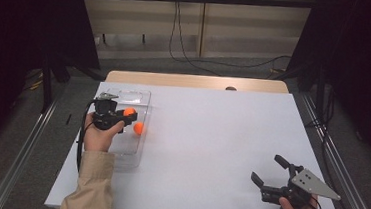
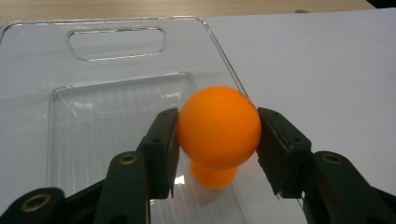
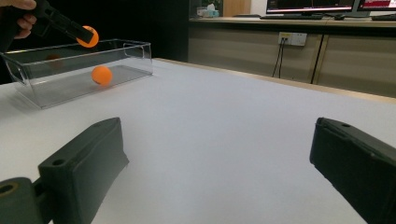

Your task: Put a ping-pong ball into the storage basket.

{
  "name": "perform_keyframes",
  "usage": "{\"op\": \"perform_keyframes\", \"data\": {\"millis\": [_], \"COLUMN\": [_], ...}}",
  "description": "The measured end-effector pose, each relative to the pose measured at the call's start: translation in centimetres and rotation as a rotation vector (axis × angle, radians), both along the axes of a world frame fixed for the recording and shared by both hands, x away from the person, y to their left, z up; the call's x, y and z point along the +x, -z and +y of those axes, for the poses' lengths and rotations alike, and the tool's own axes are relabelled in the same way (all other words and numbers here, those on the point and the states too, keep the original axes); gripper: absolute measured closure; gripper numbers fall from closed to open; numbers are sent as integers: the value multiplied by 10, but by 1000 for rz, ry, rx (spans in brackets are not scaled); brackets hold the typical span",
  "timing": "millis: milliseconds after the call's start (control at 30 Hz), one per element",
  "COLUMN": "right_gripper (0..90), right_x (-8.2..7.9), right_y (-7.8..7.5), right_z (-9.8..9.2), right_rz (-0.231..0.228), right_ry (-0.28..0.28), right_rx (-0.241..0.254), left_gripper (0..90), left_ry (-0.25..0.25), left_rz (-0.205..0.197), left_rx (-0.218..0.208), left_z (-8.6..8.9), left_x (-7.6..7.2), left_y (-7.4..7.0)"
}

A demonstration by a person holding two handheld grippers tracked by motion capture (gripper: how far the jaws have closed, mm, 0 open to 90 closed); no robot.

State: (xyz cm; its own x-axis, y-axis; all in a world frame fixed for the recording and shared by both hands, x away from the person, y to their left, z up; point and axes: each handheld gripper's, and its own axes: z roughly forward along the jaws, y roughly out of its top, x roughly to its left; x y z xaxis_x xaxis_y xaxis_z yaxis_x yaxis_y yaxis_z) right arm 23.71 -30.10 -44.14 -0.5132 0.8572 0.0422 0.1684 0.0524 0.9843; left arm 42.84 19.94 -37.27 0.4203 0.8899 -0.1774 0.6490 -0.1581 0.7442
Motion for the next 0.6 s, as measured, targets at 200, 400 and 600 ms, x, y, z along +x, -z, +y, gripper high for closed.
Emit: {"op": "perform_keyframes", "data": {"millis": [200, 400, 600], "right_gripper": [27, 27, 27], "right_x": [0, 0, 0], "right_y": [0, 0, 0], "right_z": [0, 1, 1], "right_rz": [1, 1, 1], "right_ry": [0, 1, 0], "right_rx": [-1, 0, 0], "left_gripper": [509, 509, 509], "left_ry": [-11, -22, -26], "left_rz": [0, 3, 4], "left_rx": [-3, -4, 2], "left_z": [2, 4, 6], "left_x": [1, 1, 1], "left_y": [1, 4, 4]}}
